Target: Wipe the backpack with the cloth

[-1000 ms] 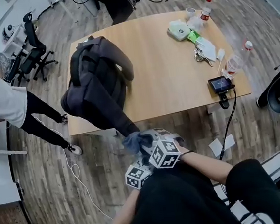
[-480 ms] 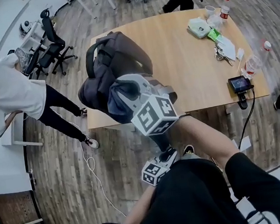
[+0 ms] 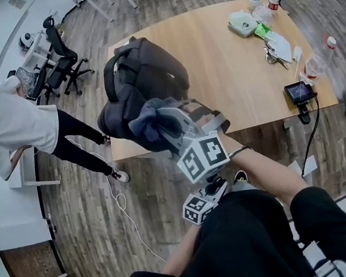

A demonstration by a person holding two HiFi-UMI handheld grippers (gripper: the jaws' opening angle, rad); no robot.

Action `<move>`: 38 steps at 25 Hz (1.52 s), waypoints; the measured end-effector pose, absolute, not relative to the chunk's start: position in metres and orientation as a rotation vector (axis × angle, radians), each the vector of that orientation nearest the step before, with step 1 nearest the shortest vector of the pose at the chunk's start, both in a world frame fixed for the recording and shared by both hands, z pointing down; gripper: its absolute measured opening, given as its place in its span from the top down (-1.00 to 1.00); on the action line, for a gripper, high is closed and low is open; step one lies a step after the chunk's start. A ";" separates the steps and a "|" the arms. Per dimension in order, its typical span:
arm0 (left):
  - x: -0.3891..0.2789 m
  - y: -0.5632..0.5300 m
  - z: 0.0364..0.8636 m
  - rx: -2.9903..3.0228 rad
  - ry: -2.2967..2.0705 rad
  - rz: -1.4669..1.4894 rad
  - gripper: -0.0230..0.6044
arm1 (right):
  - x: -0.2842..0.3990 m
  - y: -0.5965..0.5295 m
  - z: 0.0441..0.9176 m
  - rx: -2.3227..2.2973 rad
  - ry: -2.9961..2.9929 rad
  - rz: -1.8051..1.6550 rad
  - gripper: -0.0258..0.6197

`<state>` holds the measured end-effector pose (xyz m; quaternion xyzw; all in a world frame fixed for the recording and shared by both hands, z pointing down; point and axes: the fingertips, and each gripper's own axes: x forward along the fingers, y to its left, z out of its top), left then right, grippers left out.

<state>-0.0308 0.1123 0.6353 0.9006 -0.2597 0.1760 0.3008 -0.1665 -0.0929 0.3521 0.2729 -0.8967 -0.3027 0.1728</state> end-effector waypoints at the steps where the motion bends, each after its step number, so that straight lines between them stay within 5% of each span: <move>1: -0.033 0.111 0.635 2.388 -0.696 0.462 0.81 | -0.168 -0.076 0.387 0.681 -2.526 -0.808 0.64; 6: -0.041 0.105 0.636 2.360 -0.740 0.436 0.81 | -0.152 0.019 0.534 0.333 -2.390 -0.655 0.64; 12: -0.059 0.107 0.654 2.212 -0.750 0.384 0.81 | -0.099 0.092 0.592 0.093 -2.381 -0.236 0.64; 22: -0.105 0.072 0.658 2.280 -1.022 0.436 0.80 | 0.055 -0.118 0.572 0.731 -2.176 -0.170 0.63; 24: -0.117 0.061 0.654 2.297 -1.065 0.420 0.62 | 0.064 -0.147 0.583 0.821 -2.147 -0.147 0.62; 26: -0.130 0.054 0.654 2.311 -1.100 0.435 0.22 | 0.073 -0.160 0.590 0.908 -2.150 -0.077 0.30; 28: -0.143 0.051 0.655 2.341 -1.124 0.488 0.09 | 0.084 -0.160 0.594 0.992 -2.178 0.045 0.03; 38: -0.212 0.041 0.637 2.297 -1.232 0.438 0.01 | 0.092 -0.187 0.626 1.637 -1.947 0.514 -0.19</move>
